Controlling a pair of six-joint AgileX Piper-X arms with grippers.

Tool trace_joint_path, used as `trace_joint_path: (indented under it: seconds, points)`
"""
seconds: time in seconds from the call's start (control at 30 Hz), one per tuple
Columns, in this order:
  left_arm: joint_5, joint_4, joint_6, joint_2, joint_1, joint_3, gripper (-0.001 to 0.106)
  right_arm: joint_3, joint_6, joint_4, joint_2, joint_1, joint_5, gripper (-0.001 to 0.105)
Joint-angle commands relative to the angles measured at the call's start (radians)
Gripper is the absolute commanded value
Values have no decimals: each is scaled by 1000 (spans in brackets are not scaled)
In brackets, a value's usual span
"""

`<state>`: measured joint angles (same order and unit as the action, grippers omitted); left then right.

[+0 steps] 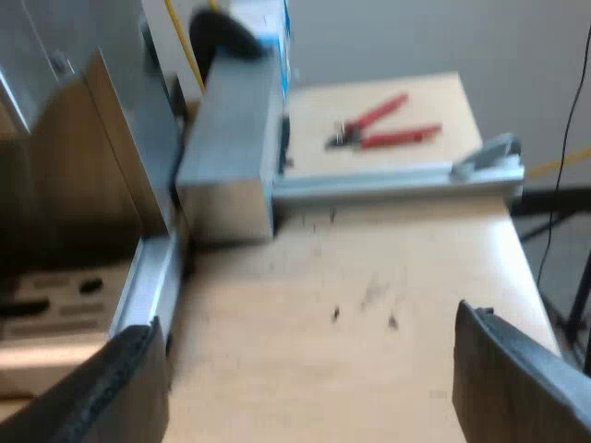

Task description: Place mug into machine

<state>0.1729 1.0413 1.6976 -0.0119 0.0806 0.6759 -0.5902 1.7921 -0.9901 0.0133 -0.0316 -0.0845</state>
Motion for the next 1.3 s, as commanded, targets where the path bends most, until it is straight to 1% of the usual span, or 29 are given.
trace_joint_path:
  seconds: [0.03, 0.13, 0.33, 0.7, 0.83, 1.3]
  points:
    - [-5, -57, 14, -141, 1, -53, 82, 45, -2, 10, 30, 1, -3, 66]
    - [-5, -68, 14, -140, 1, -113, 82, 93, 0, 13, 30, 1, -3, 66]
    - [-5, -74, 14, -140, 1, -188, 82, 106, 3, 44, 30, 1, 21, 66]
    - [-3, -83, 11, -140, 1, -193, 82, 106, 1, 44, 30, 1, 25, 66]
    - [-3, -104, 9, -140, 1, -204, 82, 106, 1, 44, 30, 1, 25, 66]
    - [-3, -105, 9, -140, 1, -204, 82, 106, 1, 44, 30, 1, 28, 66]
